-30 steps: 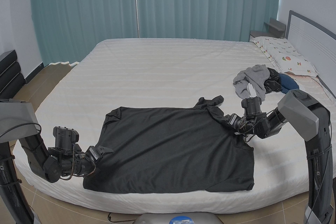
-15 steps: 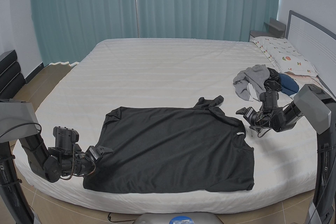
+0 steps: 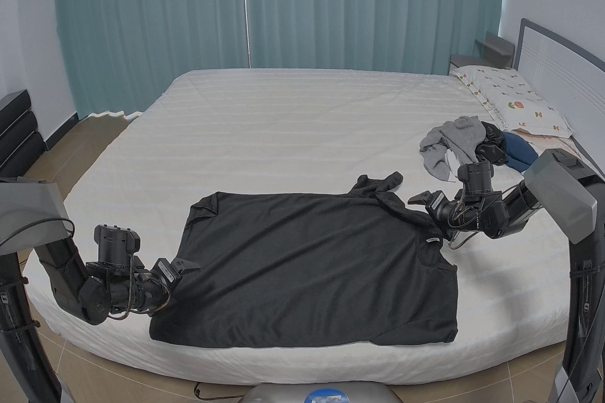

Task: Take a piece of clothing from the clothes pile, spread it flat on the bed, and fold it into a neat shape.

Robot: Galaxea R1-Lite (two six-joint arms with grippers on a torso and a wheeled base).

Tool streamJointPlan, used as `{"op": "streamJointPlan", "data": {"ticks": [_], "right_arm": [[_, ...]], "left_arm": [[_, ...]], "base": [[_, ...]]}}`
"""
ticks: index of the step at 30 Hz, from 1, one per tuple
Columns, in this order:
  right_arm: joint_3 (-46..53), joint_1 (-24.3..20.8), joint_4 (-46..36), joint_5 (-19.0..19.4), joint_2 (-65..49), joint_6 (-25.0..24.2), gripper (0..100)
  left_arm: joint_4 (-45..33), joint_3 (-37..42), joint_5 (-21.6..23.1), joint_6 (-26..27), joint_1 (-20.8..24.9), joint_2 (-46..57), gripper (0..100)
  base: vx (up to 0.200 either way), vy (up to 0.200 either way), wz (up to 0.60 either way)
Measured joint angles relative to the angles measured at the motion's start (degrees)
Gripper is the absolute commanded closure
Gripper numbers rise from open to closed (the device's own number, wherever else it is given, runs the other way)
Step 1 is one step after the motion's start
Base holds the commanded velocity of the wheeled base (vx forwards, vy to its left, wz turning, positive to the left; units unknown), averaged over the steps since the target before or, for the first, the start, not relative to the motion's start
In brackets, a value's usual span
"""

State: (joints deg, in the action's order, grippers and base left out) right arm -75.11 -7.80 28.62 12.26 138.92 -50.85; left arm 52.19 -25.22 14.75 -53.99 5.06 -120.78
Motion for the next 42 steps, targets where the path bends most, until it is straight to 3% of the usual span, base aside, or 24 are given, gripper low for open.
{"op": "streamJointPlan", "data": {"ticks": [10, 19, 22, 32, 42], "right_arm": [[-3.5, -5.4, -0.5, -1.9, 2.2, 0.4, 0], [-10.9, -7.7, 2.2, -9.3, 8.1, 0.9, 0], [-13.0, -7.8, 3.0, -9.9, 9.8, 1.0, 0], [-23.3, -4.3, 5.3, -13.7, 14.7, 1.7, 0], [-24.1, 1.1, 5.8, -13.6, 15.2, 1.5, 0]], "left_arm": [[0.0, -0.1, 0.0, -0.1, 0.0, 0.0, 0], [0.0, -0.3, 0.2, -2.5, -0.1, 0.1, 0], [0.0, -0.4, 0.3, -2.8, -0.1, 0.1, 0], [0.0, -0.5, 0.3, -2.9, -0.1, 0.3, 0], [0.0, -0.4, 0.3, -2.9, -0.1, 0.3, 0]], "base": [[0.0, 0.0, 0.0], [0.0, 0.0, 0.0], [0.0, 0.0, 0.0], [0.0, 0.0, 0.0], [0.0, 0.0, 0.0]]}}
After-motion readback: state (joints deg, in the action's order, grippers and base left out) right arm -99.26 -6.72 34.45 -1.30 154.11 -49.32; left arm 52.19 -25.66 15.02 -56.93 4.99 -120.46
